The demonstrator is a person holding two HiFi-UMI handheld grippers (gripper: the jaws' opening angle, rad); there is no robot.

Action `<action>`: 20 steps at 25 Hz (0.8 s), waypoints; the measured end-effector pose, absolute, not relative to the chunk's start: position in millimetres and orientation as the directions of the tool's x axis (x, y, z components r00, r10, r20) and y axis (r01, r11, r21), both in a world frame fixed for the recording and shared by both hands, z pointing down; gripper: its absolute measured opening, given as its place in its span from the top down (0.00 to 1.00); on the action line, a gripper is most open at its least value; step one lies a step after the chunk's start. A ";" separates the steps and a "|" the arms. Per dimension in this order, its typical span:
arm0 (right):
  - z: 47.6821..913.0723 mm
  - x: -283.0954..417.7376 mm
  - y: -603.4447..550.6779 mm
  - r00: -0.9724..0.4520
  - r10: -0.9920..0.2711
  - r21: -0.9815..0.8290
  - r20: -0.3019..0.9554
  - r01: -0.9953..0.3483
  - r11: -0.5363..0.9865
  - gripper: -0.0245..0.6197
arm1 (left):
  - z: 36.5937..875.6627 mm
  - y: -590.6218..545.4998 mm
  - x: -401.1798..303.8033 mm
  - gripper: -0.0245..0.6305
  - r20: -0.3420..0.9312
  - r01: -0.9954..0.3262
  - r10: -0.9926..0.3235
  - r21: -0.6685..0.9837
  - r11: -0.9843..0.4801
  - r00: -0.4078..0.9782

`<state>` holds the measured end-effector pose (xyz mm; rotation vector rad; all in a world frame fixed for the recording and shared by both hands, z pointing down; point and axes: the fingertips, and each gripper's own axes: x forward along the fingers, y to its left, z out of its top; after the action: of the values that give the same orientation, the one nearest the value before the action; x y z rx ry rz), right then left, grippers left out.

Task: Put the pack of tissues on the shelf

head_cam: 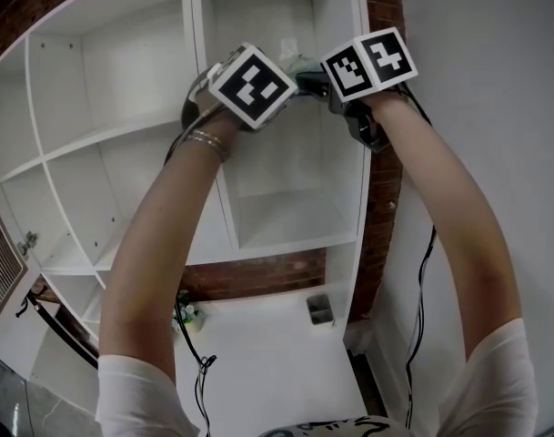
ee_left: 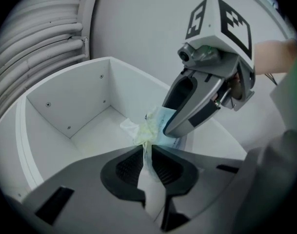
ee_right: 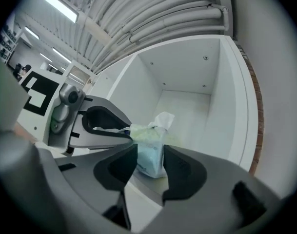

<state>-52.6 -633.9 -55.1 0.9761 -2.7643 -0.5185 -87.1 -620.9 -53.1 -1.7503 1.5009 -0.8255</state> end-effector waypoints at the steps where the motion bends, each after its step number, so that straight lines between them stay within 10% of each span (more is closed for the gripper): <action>1: -54.5 -53.5 -634.5 -0.768 -0.639 0.369 0.040 -0.583 0.724 0.72 | -53.0 -622.1 -86.3 0.88 0.025 -0.549 -0.991 -0.830 -0.094 0.132; 20: -63.9 -35.4 -632.1 -0.724 -0.682 0.302 -0.102 -0.676 0.673 0.70 | -66.1 -603.3 -96.2 0.78 -0.155 -0.530 -0.978 -0.846 0.060 0.137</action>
<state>-35.4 -632.1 -63.9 1.1590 -2.8553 -0.5026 -96.2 -603.3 -66.1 -1.5831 1.5038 -0.6800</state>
